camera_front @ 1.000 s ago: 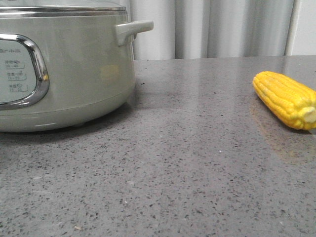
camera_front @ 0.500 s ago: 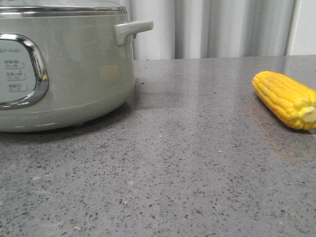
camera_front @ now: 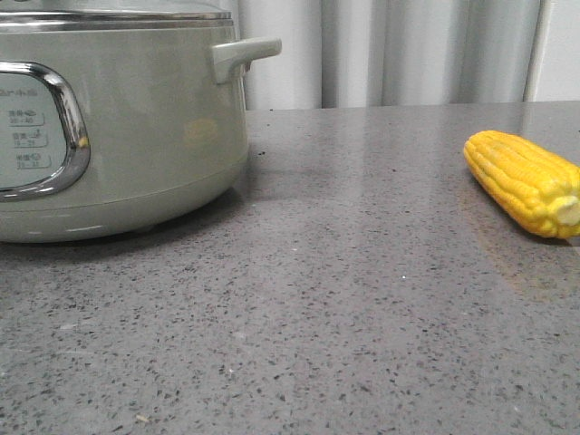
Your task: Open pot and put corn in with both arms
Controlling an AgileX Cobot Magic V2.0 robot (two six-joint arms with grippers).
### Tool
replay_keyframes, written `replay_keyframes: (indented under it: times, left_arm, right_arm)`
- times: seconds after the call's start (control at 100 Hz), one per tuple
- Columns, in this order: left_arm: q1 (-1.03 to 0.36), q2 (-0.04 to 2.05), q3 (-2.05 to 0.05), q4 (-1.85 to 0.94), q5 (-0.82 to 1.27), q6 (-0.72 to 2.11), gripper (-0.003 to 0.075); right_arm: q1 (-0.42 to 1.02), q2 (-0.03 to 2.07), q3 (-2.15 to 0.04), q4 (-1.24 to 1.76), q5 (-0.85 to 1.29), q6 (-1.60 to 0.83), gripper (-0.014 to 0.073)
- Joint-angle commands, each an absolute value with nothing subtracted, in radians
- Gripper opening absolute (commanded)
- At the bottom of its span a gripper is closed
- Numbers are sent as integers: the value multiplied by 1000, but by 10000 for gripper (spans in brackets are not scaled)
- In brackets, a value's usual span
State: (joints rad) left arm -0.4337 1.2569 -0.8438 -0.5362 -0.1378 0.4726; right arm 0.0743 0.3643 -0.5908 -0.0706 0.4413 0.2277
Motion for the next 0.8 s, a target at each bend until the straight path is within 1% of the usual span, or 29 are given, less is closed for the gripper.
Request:
replay_keyframes:
  times: [0.0, 0.08, 0.26, 0.35, 0.4, 0.64, 0.74, 0.79]
  left_arm:
    - [-441, 1256, -873, -543, -194, 473, 466]
    - [-441, 1256, -873, -543, -194, 473, 418]
    - [-441, 1254, -873, -543, -194, 473, 178]
    - [-441, 1249, -880, -543, -188, 473, 106]
    - [-441, 1243, -892, -543, -186, 473, 95]
    - [-434, 1171, -1038, -541, -178, 475, 95]
    - [-397, 1141, -1091, -537, -178, 475, 95]
    - [-351, 1124, -1107, -537, -178, 475, 95]
  right_arm:
    - [68, 381, -624, -84, 368, 216, 559]
    - [68, 381, -624, -84, 368, 216, 559]
    - [68, 381, -624, -84, 368, 216, 559]
    - [68, 381, -624, -84, 368, 216, 559]
    - [68, 381, -624, -84, 368, 216, 559]
    - [68, 381, -624, -84, 368, 216, 559]
    - [68, 381, -624, -84, 368, 216, 559]
    - [68, 381, -624, -84, 368, 216, 559]
